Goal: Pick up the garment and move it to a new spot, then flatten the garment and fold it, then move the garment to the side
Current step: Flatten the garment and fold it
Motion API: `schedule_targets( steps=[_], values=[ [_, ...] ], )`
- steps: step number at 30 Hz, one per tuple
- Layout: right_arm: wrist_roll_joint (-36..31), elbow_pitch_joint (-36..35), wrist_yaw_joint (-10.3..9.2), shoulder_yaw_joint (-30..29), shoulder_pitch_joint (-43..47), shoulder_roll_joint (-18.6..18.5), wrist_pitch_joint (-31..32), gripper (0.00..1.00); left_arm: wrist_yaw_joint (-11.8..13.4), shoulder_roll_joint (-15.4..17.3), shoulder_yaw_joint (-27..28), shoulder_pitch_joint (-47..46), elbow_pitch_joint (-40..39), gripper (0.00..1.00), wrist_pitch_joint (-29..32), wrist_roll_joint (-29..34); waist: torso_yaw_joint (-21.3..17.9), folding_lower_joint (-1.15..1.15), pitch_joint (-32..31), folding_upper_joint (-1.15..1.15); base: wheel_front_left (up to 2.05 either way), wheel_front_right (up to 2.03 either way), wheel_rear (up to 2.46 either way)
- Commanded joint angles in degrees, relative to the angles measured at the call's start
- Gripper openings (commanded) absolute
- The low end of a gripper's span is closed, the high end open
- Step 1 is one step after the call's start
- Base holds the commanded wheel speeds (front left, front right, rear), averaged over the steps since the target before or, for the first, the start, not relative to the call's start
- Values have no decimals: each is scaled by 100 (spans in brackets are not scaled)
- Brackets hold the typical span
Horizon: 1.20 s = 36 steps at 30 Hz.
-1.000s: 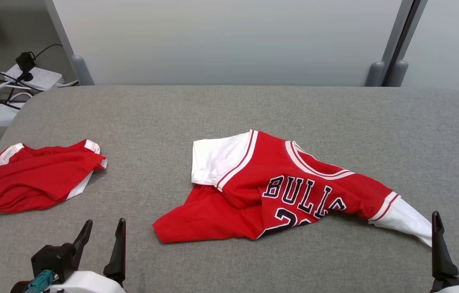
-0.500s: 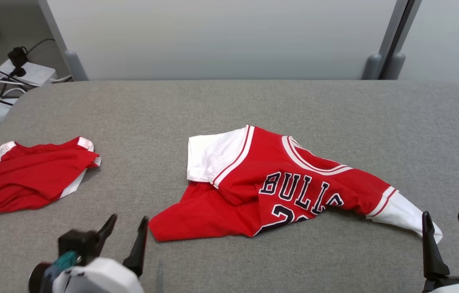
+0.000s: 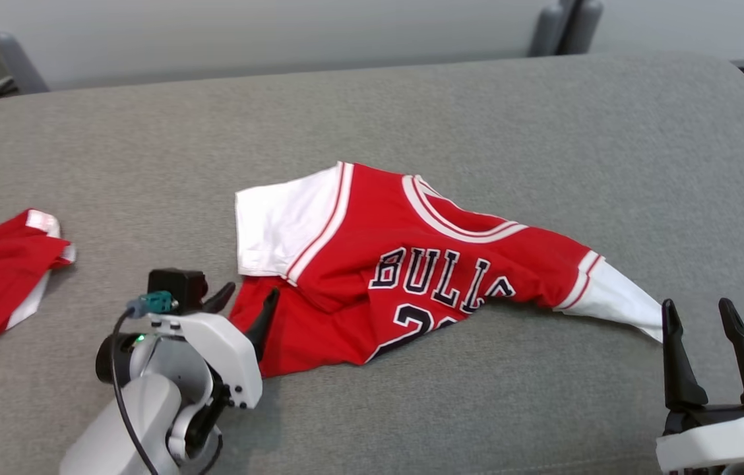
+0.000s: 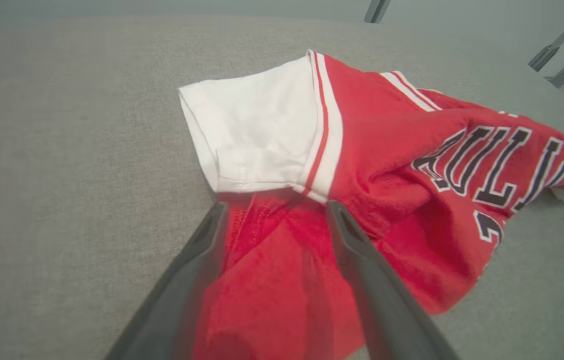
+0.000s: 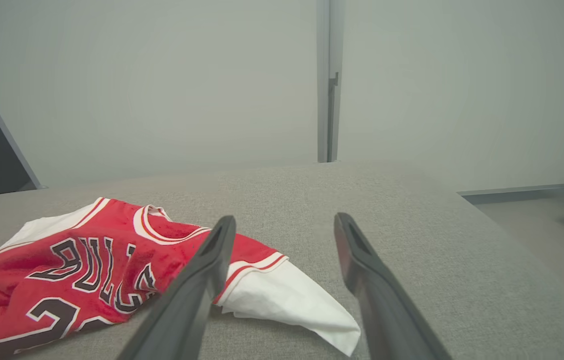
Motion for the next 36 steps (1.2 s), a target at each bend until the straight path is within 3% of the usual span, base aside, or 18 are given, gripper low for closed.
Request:
schedule_targets(
  steps=[1, 6, 7, 9, 10, 11, 17, 23, 31, 36],
  values=[
    [49, -100, -2, 107, -219, -87, -94, 100, -110, 74, 229, -454, 177, 100, -19, -48, -270, 0, 252, 0, 0, 0, 0],
    [106, 18, -2, 119, -344, -87, -202, 100, -299, -35, 277, -859, 1096, 100, 41, -170, -479, 0, 401, 0, 0, 0, 0],
    [122, 42, -2, 107, -354, -87, -222, 100, -340, -61, 287, -910, 1244, 84, 55, -206, -492, 0, 407, 0, 0, 0, 0],
    [144, 81, -2, 103, -368, -87, -254, 100, -351, -69, 313, -1011, 1491, 41, -43, -194, -520, 0, 424, 0, 0, 0, 0],
    [146, 95, -2, 90, -371, -87, -269, 100, -385, -101, 339, -1045, 1594, 6, -79, -232, -519, 0, 431, 0, 0, 0, 0],
    [154, 107, -2, 76, -374, -86, -283, 100, -394, -115, 361, -1086, 1684, 0, -153, -237, -514, 0, 438, 0, 0, 0, 0],
    [223, 149, -2, 23, -390, -86, -333, 100, -447, -192, 585, -1138, 1980, 0, -446, -450, -404, 0, 446, 0, 0, 0, 0],
    [329, 173, -2, -100, -323, -86, -334, 100, -527, -140, 1170, -750, 1813, 0, -647, -1094, -164, 0, 377, 0, 0, 0, 0],
    [380, 120, -2, -181, -214, -86, -259, 100, -740, -29, 1395, 291, 1238, 0, -152, -1752, 99, 0, 256, 0, 0, 0, 0],
    [432, 103, -2, -173, -171, -86, -205, 100, -670, 114, 1485, 1019, 707, 0, 74, -2015, 232, 0, 163, 0, 0, 0, 0]
  ],
)
